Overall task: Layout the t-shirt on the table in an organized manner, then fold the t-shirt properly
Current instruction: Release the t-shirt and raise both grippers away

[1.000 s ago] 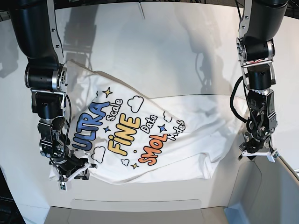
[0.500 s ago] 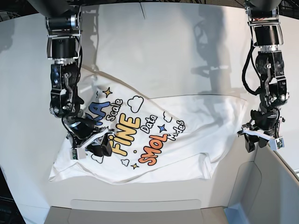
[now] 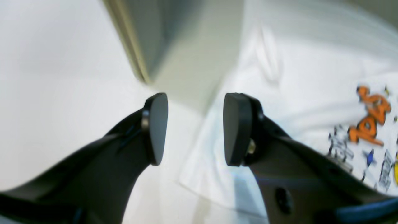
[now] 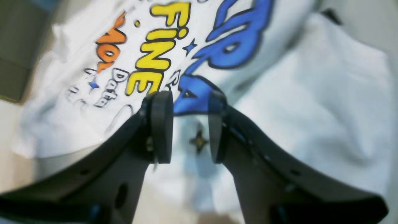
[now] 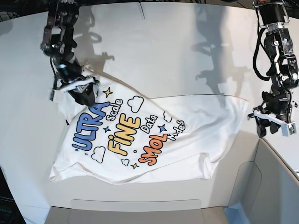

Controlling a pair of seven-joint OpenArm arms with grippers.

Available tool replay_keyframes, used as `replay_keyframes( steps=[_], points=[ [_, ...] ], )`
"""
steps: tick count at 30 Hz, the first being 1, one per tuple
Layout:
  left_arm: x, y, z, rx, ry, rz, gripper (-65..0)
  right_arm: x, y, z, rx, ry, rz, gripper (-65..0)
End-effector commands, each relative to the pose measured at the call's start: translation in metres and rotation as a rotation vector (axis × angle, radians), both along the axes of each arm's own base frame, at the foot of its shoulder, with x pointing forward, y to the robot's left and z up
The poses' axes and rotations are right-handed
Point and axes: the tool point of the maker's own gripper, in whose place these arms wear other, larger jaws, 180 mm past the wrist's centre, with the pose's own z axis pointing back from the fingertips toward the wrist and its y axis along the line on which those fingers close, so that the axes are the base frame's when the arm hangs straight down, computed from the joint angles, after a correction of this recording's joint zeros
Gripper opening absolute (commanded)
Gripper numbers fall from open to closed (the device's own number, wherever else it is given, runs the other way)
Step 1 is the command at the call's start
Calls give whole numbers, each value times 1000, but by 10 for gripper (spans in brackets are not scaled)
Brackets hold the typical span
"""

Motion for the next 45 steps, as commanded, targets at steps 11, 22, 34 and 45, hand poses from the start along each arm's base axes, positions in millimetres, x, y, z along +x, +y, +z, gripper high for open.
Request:
replay_keyframes(
  steps=[11, 22, 34, 45],
  points=[
    [-32, -16, -14, -14, 35, -19, -381, -52, -24, 13, 265, 34, -86, -454],
    [-71, -12, -53, -11, 166, -11, -383, -84, -100, 13, 283, 132, -201, -453],
    [-104, 23, -60, 18, 217, 82, -383, -96, -126, -53, 299, 374, -204, -453],
    [-113, 35, -58, 25, 220, 118, -383, -66, -108, -53, 157, 369, -30, -453]
  ],
)
